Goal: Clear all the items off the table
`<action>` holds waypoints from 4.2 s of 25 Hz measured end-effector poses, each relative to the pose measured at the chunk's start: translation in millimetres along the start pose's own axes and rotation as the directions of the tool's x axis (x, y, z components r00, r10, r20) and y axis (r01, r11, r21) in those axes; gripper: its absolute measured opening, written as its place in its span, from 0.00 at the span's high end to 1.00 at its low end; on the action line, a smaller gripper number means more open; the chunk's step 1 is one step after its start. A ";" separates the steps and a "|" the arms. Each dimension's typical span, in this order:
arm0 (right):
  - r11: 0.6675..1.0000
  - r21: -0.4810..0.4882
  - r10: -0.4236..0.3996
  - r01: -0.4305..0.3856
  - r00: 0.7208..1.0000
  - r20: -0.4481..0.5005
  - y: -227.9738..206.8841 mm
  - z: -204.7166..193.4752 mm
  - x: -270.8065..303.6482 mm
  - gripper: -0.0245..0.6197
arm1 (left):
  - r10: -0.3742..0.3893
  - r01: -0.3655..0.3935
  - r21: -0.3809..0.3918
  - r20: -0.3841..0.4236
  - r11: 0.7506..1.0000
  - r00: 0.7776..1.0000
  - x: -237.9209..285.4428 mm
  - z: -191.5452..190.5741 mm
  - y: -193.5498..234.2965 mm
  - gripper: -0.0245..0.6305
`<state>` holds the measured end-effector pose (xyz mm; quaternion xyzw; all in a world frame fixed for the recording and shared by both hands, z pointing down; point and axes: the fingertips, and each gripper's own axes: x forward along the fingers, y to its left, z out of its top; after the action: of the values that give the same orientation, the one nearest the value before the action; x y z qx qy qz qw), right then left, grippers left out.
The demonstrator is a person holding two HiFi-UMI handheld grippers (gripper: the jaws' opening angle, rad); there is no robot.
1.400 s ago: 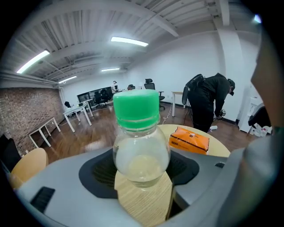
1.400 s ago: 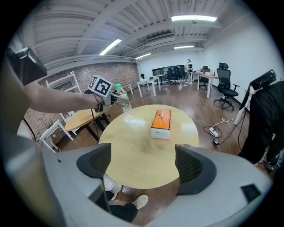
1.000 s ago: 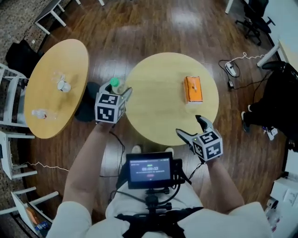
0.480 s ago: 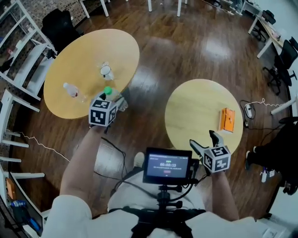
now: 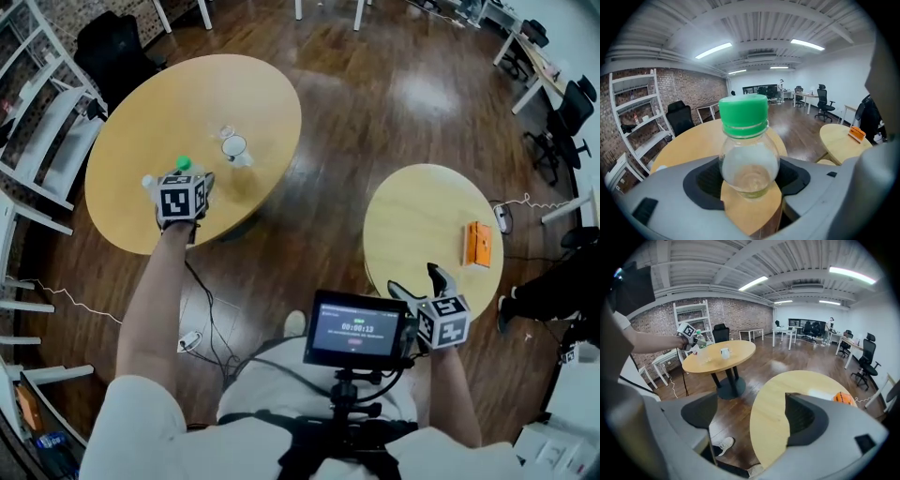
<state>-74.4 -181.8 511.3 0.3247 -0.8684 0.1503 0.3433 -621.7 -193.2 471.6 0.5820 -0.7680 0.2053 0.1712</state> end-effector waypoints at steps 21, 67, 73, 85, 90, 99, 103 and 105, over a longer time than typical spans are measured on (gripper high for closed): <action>0.993 0.063 -0.092 0.095 0.994 -0.057 32.7 -13.4 -3.5 0.24 | 0.007 -0.008 -0.027 -0.027 1.000 1.000 68.1 -31.2 30.1 0.47; 0.991 0.090 -0.096 0.102 0.993 -0.066 42.0 -26.7 -20.3 0.24 | 0.075 -0.058 -0.050 0.505 0.997 0.860 -93.9 117.8 18.1 0.41; 0.973 0.143 -0.177 0.181 0.983 -0.043 5.1 -39.0 -51.3 0.24 | -0.101 0.153 -0.041 0.579 0.987 0.809 -135.5 123.4 -78.9 0.41; 0.958 0.190 -0.231 0.214 0.970 0.071 -68.0 -90.4 -150.2 0.24 | -0.470 0.471 0.099 0.388 0.876 0.793 -198.7 63.6 -352.0 0.38; 0.952 0.211 -0.245 0.220 0.964 0.099 -103.7 -131.2 -201.5 0.24 | -0.554 0.540 0.133 0.282 0.831 0.783 -238.5 25.1 -448.9 0.35; 0.965 0.190 -0.199 0.180 0.976 0.089 -141.8 -200.2 -254.7 0.24 | -0.571 0.562 0.098 0.157 0.821 0.806 -297.1 -59.7 -551.1 0.33; 0.969 0.187 -0.179 0.161 0.980 0.086 -148.5 -215.8 -262.6 0.24 | -0.565 0.557 0.094 0.124 0.825 0.816 -310.6 -79.8 -568.7 0.33; 0.970 0.188 -0.174 0.154 0.980 0.094 -149.6 -217.9 -263.9 0.24 | -0.562 0.552 0.109 0.114 0.826 0.819 -314.2 -84.0 -573.0 0.34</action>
<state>280.1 -66.1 490.6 0.4329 -0.8389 0.1809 0.2759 15.8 -27.7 452.4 0.7998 -0.5666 0.1317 0.1481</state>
